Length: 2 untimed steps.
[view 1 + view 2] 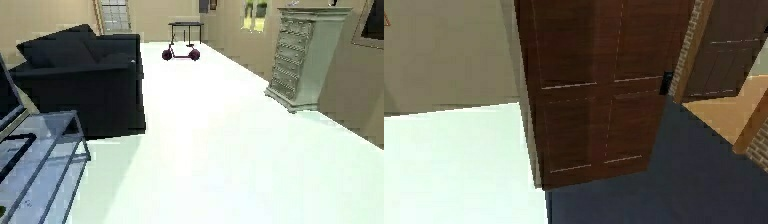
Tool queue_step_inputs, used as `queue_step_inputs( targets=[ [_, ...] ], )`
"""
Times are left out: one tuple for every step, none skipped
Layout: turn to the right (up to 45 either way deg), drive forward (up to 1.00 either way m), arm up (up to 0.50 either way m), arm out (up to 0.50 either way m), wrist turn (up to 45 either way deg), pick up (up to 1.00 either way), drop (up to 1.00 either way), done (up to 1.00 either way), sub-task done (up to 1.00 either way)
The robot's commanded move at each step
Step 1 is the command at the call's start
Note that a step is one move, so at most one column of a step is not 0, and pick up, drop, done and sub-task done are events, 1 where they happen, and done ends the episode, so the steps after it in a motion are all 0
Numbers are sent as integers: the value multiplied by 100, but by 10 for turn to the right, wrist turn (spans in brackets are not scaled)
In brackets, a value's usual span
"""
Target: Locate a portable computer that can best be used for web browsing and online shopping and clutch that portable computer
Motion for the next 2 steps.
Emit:
queue_step_inputs(
  targets=[
    [0,100,0,0,0,0,0,0,0],
    [30,0,0,0,0,0,0,0,0]
  ],
)
